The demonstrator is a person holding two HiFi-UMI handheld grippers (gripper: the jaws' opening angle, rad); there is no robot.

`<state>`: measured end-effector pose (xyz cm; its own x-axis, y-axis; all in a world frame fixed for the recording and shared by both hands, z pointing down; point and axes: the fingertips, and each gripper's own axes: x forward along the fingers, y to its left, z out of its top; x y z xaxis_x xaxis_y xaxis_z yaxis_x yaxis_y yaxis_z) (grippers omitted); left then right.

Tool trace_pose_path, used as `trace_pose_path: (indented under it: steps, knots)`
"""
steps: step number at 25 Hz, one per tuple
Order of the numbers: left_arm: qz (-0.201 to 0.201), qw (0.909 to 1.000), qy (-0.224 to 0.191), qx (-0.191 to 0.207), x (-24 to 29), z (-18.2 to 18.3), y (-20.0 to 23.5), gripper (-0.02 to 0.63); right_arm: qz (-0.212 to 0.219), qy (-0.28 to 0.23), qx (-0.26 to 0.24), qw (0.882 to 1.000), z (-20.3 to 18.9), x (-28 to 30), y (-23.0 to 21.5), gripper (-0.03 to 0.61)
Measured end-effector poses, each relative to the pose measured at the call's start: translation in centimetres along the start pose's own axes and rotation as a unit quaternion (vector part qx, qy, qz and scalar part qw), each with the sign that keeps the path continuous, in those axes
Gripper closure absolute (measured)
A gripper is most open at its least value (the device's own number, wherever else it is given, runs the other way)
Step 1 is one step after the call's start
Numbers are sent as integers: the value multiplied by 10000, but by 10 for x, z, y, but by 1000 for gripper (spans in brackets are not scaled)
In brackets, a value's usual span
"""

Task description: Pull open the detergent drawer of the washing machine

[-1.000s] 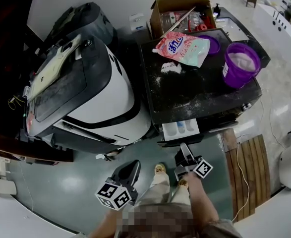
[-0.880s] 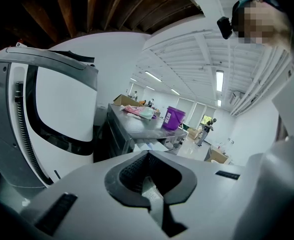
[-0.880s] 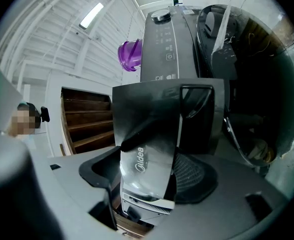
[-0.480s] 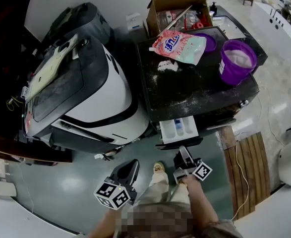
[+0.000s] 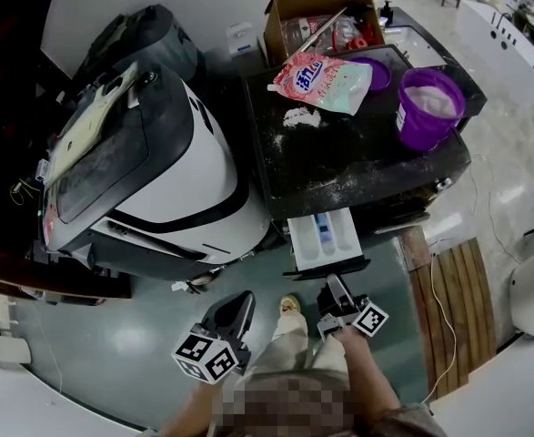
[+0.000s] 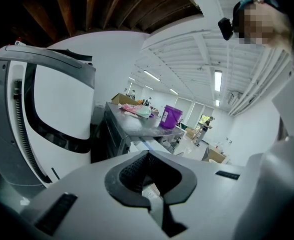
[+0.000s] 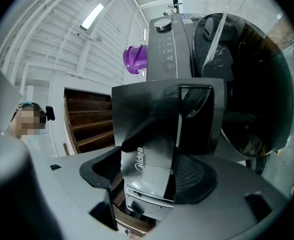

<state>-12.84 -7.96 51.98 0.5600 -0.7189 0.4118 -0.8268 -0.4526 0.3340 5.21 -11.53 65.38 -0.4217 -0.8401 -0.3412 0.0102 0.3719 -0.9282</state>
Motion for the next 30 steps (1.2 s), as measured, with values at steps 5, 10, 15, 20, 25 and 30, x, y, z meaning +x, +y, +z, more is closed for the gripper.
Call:
trace_pose_path:
  steps: [5, 10, 15, 20, 25, 30]
  knots:
    - [-36, 10000, -13, -1, 0, -3, -3, 594, -21, -25, 6, 10000, -1, -8, 5, 272]
    - [-60, 10000, 12, -19, 2, -7, -6, 594, -15, -49, 2, 10000, -1, -11, 7, 273]
    - [-65, 10000, 8, -46, 4, -6, -7, 594, -23, -27, 34, 10000, -2, -12, 5, 272]
    - [-50, 10000, 23, -65, 5, -5, -5, 594, -20, 101, -11, 9999, -3, -13, 0, 261]
    - [-71, 9999, 58, -89, 11, -8, -3, 594, -15, 174, -50, 9998, -3, -12, -1, 259]
    - [-173, 9997, 77, -139, 22, -8, -6, 594, -246, 352, -100, 9990, -3, -19, 1, 255]
